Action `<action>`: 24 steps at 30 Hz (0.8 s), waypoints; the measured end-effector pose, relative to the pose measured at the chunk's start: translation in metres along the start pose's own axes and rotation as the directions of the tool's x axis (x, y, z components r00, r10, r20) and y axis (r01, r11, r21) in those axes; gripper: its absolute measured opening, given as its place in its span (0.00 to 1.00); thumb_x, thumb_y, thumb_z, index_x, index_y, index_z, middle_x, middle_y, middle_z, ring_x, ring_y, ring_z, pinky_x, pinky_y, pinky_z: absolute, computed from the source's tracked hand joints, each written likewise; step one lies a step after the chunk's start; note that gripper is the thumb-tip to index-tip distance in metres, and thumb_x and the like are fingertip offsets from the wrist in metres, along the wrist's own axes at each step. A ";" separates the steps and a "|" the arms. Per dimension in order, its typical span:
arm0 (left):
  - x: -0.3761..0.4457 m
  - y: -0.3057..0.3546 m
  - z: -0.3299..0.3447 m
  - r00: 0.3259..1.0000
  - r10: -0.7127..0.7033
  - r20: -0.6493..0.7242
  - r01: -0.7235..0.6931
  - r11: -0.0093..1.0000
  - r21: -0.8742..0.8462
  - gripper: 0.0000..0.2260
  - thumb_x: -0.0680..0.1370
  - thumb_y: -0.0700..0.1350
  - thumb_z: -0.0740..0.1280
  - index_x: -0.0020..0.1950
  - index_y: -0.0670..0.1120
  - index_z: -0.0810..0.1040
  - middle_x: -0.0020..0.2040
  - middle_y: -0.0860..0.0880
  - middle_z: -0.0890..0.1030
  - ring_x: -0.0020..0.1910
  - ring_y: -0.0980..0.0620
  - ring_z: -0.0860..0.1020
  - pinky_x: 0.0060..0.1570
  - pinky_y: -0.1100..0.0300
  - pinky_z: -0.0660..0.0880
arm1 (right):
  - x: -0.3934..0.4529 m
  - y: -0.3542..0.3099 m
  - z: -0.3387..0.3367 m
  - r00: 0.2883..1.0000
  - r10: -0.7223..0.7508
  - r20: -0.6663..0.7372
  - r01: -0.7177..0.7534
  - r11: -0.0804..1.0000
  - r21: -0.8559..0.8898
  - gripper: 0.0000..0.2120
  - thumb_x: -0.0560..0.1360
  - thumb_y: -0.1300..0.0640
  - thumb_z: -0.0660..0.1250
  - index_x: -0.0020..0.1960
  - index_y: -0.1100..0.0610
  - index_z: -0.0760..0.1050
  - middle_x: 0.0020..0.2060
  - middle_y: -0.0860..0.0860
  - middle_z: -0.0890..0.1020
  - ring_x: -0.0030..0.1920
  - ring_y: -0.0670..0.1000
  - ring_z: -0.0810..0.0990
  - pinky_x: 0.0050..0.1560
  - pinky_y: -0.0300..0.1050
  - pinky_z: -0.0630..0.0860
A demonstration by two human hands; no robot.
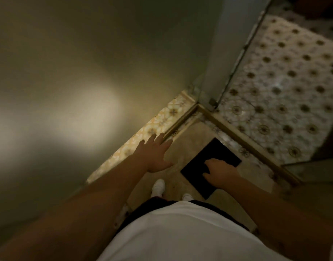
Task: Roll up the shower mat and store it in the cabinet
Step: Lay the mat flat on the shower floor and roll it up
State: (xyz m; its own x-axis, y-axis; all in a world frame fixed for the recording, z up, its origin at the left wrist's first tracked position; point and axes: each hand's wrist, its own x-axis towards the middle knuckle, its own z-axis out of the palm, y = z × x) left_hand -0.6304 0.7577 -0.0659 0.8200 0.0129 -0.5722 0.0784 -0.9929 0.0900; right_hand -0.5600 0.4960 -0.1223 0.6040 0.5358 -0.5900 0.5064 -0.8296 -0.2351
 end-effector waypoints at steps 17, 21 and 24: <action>0.076 0.032 -0.005 0.815 0.533 0.228 -0.580 0.742 0.336 0.40 0.71 0.72 0.53 0.77 0.58 0.44 0.80 0.46 0.44 0.77 0.42 0.46 0.68 0.37 0.57 | -0.089 -0.047 0.088 0.789 0.614 -0.035 -0.512 0.688 0.514 0.15 0.77 0.47 0.58 0.58 0.55 0.72 0.52 0.52 0.78 0.48 0.52 0.76 0.46 0.48 0.76; 0.071 0.040 0.006 0.804 0.542 0.244 -0.595 0.724 0.350 0.39 0.71 0.72 0.53 0.77 0.59 0.44 0.80 0.46 0.45 0.77 0.41 0.47 0.69 0.39 0.58 | -0.099 -0.046 0.100 0.771 0.636 -0.043 -0.526 0.673 0.520 0.17 0.77 0.46 0.58 0.60 0.54 0.71 0.54 0.52 0.77 0.49 0.52 0.76 0.43 0.45 0.73; 0.066 0.048 0.013 0.813 0.527 0.248 -0.582 0.734 0.350 0.39 0.71 0.71 0.54 0.77 0.59 0.44 0.80 0.46 0.45 0.77 0.41 0.46 0.69 0.38 0.57 | -0.106 -0.038 0.108 0.777 0.629 -0.039 -0.525 0.681 0.510 0.18 0.76 0.46 0.58 0.61 0.54 0.70 0.54 0.52 0.77 0.50 0.52 0.76 0.44 0.46 0.74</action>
State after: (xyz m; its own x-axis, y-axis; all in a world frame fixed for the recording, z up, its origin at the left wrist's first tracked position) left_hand -0.5799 0.7094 -0.1097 0.5671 -0.5418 -0.6204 -0.6181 -0.7778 0.1141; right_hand -0.7100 0.4537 -0.1341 0.8113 -0.0992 -0.5762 -0.2868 -0.9264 -0.2442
